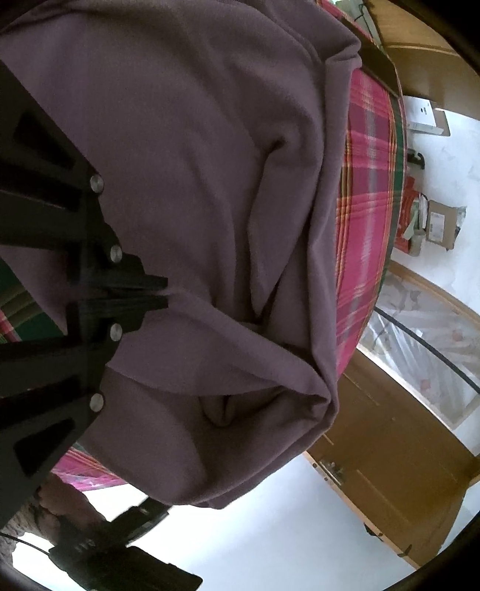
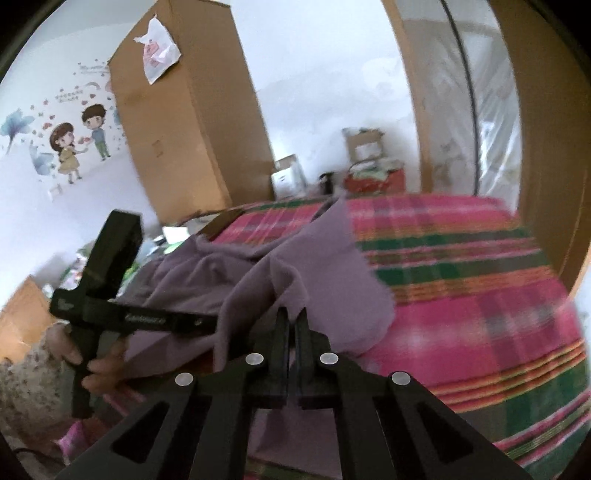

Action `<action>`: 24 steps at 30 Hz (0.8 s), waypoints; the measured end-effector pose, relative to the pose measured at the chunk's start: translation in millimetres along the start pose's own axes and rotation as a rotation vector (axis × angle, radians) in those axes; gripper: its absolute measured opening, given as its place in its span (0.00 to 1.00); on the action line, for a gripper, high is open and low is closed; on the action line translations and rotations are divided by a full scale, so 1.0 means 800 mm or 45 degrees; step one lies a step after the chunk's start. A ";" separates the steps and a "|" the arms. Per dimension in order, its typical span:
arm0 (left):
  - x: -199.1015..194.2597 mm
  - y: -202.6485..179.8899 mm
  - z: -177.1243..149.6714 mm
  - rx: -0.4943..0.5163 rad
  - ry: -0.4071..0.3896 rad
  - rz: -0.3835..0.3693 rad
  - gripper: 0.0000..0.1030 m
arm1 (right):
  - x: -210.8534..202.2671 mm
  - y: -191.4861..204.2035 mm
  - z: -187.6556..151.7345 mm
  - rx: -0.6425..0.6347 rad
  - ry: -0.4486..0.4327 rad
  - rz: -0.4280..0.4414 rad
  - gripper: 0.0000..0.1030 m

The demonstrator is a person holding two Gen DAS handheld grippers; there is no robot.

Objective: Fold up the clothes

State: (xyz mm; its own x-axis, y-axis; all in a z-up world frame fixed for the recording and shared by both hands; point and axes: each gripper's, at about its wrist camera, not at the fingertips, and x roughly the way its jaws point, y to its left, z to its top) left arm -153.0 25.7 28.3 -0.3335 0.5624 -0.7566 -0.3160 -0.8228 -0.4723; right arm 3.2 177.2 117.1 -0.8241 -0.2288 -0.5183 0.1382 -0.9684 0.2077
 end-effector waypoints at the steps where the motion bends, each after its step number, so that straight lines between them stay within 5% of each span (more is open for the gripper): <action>1: -0.002 0.002 0.001 -0.007 -0.010 -0.003 0.03 | -0.004 -0.002 0.004 -0.010 -0.019 -0.022 0.02; 9: -0.020 0.007 0.002 -0.039 -0.064 -0.015 0.02 | -0.026 -0.028 0.040 -0.055 -0.138 -0.224 0.02; 24: -0.007 0.009 -0.007 -0.042 -0.017 -0.027 0.02 | 0.044 -0.106 0.096 -0.073 -0.106 -0.479 0.02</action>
State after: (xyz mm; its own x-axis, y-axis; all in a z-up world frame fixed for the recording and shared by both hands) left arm -148.2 16.5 26.6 -0.3391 0.5803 -0.7404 -0.2936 -0.8130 -0.5028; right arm -79.8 259.3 145.2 -0.8645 0.1498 -0.4798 -0.1535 -0.9876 -0.0317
